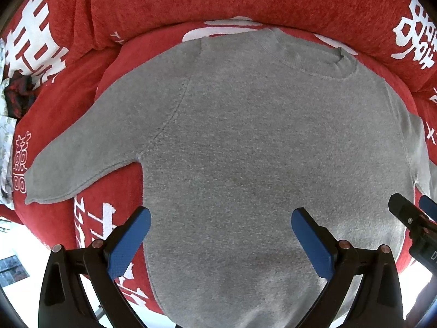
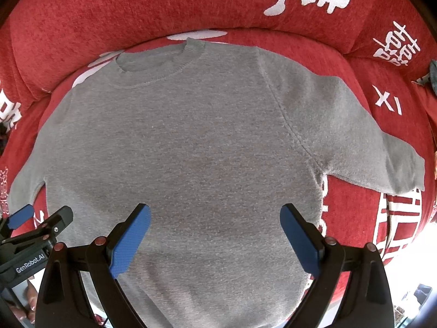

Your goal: Fold small clothes

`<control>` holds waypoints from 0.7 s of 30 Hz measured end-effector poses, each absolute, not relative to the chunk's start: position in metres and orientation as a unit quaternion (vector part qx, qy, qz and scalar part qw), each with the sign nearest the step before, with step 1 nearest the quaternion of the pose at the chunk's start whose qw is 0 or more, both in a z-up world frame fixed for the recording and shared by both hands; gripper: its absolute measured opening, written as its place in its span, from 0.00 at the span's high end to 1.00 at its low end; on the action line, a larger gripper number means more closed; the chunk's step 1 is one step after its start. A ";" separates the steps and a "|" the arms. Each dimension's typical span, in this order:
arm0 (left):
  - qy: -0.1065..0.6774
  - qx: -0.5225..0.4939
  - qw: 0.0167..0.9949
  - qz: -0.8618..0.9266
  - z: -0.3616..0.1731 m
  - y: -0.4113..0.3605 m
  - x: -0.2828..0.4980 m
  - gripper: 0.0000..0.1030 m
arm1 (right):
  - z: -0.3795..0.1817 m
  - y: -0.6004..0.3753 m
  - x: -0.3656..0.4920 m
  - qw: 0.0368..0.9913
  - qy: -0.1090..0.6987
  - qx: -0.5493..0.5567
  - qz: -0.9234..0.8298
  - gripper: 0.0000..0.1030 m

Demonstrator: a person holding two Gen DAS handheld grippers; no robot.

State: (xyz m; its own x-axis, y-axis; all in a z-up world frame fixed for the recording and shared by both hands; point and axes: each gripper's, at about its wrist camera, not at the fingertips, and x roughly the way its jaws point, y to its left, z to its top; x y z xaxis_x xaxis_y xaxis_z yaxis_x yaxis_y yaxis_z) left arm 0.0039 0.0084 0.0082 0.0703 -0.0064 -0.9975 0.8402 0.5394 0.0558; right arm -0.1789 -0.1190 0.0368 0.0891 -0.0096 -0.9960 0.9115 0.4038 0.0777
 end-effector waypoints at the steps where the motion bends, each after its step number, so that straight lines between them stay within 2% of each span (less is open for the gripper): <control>1: 0.597 0.349 0.643 -0.329 0.008 0.009 0.005 0.00 | 0.037 -0.119 -0.179 0.620 0.564 0.401 -0.371 0.06; 21: 0.606 0.342 0.638 -0.330 0.004 0.018 0.014 0.00 | 0.039 -0.117 -0.173 0.622 0.558 0.396 -0.381 0.06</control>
State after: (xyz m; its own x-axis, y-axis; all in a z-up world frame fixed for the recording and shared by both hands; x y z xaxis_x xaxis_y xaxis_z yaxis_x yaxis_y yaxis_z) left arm 0.0138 0.0184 0.0044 0.0485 -0.0062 -0.9988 0.8356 0.5480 0.0372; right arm -0.1731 -0.1174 0.0392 0.0880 -0.0322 -0.9956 0.9156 0.3964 0.0681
